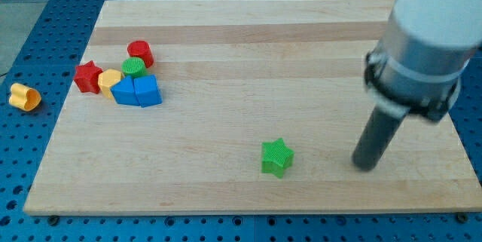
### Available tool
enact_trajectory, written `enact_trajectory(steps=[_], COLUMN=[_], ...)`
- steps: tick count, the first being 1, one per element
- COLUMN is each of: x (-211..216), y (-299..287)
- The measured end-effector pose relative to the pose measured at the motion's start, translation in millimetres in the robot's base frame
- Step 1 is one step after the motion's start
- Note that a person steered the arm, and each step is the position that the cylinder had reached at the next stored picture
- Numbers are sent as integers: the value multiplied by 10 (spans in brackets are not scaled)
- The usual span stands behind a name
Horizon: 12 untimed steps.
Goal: Push the green star into the green circle
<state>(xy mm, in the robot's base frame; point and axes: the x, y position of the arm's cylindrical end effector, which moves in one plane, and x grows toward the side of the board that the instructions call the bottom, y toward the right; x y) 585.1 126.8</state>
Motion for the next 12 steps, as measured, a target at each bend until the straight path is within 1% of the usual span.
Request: enact_trajectory(steps=[2,3,4,5,6,7,8,9,10,11,12], x=[-502,-432,-9,-276,-675,-758,-780,-1339,-1586,-1368,-1190], y=[-1268,-580,-896,-1729,-2296,-2237,-1591,-1644,-1916,-1601,-2005])
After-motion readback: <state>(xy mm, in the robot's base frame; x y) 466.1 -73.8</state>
